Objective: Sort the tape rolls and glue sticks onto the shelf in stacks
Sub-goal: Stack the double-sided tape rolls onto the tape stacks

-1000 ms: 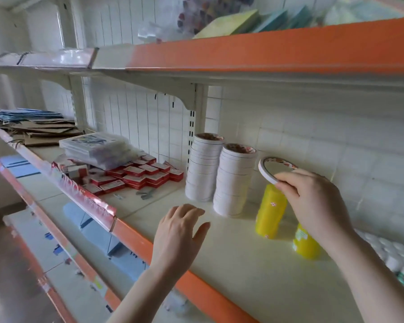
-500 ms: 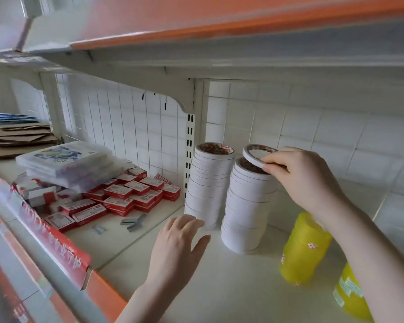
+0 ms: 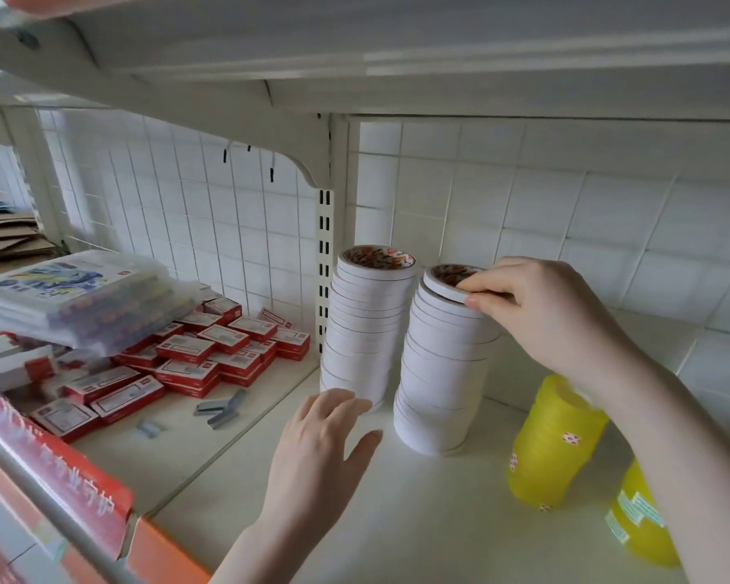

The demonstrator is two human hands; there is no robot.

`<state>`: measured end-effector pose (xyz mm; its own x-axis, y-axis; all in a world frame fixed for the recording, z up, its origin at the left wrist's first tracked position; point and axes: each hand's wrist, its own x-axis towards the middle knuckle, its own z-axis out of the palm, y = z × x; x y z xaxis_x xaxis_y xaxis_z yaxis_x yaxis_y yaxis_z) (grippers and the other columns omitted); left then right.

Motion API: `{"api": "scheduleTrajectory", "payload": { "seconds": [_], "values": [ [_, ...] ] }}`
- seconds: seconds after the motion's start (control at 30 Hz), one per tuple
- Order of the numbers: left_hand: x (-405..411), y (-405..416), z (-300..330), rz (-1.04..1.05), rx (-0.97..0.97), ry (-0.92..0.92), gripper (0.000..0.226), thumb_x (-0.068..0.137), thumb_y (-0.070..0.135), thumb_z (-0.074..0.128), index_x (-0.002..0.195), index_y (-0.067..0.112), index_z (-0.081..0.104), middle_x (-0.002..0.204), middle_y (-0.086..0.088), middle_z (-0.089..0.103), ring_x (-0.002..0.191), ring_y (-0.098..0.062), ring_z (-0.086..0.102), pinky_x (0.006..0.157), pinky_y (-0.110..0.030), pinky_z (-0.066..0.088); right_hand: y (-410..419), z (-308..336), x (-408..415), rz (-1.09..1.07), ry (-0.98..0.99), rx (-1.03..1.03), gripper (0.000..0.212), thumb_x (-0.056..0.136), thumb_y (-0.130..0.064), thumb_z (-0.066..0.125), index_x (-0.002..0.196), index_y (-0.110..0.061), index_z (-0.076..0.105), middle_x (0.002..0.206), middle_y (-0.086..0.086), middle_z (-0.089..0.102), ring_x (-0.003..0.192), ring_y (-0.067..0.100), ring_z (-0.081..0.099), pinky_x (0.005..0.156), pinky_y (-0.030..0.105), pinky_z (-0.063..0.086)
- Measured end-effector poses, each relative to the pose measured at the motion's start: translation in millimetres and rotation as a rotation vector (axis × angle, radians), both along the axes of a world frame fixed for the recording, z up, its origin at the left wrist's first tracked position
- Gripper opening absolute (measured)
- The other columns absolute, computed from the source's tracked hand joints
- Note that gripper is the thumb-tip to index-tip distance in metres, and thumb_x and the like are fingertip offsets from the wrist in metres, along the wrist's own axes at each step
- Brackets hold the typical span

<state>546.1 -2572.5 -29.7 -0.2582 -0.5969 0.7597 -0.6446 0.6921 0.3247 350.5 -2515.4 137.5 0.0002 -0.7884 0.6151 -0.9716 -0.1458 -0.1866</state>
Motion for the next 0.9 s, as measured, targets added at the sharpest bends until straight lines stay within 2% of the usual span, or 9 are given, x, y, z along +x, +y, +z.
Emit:
{"api": "scheduleTrajectory", "payload": {
  "seconds": [0.13,0.27,0.4,0.6,0.67,0.73,0.9],
  "values": [
    [2,1,-1,0.011,0.034,-0.021,0.027,0.07,0.04,0.063,0.093,0.026,0.069,0.095,0.012,0.063,0.088,-0.004,0.05,0.071,-0.015,0.042,0,-1,1,-0.031,0.035,0.02,0.013,0.088,-0.017,0.059,0.092,-0.015,0.071,0.085,0.004,0.064,0.084,0.022,0.054,0.074,0.033,0.043],
    [2,2,-2,-0.003,0.049,-0.024,0.027,0.069,0.038,0.067,0.094,0.026,0.068,0.096,0.012,0.063,0.09,-0.005,0.049,0.074,-0.014,0.038,0,-2,2,-0.044,0.06,0.031,0.015,0.088,-0.018,0.057,0.089,-0.01,0.069,0.084,0.006,0.062,0.083,0.023,0.054,0.075,0.035,0.044],
    [3,3,-1,-0.011,0.081,-0.052,0.035,0.063,0.028,0.085,0.094,0.024,0.069,0.095,0.011,0.064,0.087,-0.008,0.057,0.071,-0.014,0.041,0,-1,3,-0.051,0.055,0.04,0.015,0.089,-0.018,0.056,0.088,-0.008,0.067,0.082,0.006,0.06,0.081,0.023,0.052,0.073,0.033,0.043],
    [4,5,2,-0.015,0.101,-0.056,0.037,0.061,0.027,0.086,0.094,0.024,0.069,0.094,0.012,0.064,0.083,-0.01,0.059,0.071,-0.011,0.038,-1,-3,4,-0.006,0.0,0.02,0.016,0.09,-0.016,0.057,0.097,-0.017,0.072,0.092,0.003,0.065,0.09,0.022,0.056,0.078,0.034,0.043],
    [4,7,3,-0.011,0.107,-0.059,0.037,0.061,0.027,0.086,0.094,0.024,0.069,0.094,0.012,0.064,0.083,-0.01,0.059,0.073,-0.012,0.037,-1,-6,3,0.021,0.006,-0.013,0.019,0.09,-0.015,0.058,0.103,-0.018,0.072,0.094,0.0,0.066,0.092,0.02,0.056,0.076,0.031,0.04],
    [4,9,5,0.003,0.115,-0.068,0.038,0.061,0.028,0.086,0.094,0.024,0.068,0.094,0.013,0.064,0.083,-0.009,0.059,0.07,-0.01,0.037,-1,-10,1,0.059,0.009,-0.073,0.024,0.092,-0.015,0.056,0.112,-0.018,0.069,0.094,-0.003,0.065,0.091,0.018,0.055,0.073,0.026,0.034],
    [7,18,12,0.029,0.111,-0.072,0.038,0.062,0.031,0.085,0.095,0.024,0.068,0.095,0.012,0.065,0.083,-0.011,0.061,0.066,-0.015,0.043,12,-15,-10,0.007,0.046,-0.214,0.028,0.093,-0.02,0.048,0.11,-0.012,0.068,0.099,0.006,0.067,0.094,0.029,0.058,0.078,0.032,0.042]
  ]
}}
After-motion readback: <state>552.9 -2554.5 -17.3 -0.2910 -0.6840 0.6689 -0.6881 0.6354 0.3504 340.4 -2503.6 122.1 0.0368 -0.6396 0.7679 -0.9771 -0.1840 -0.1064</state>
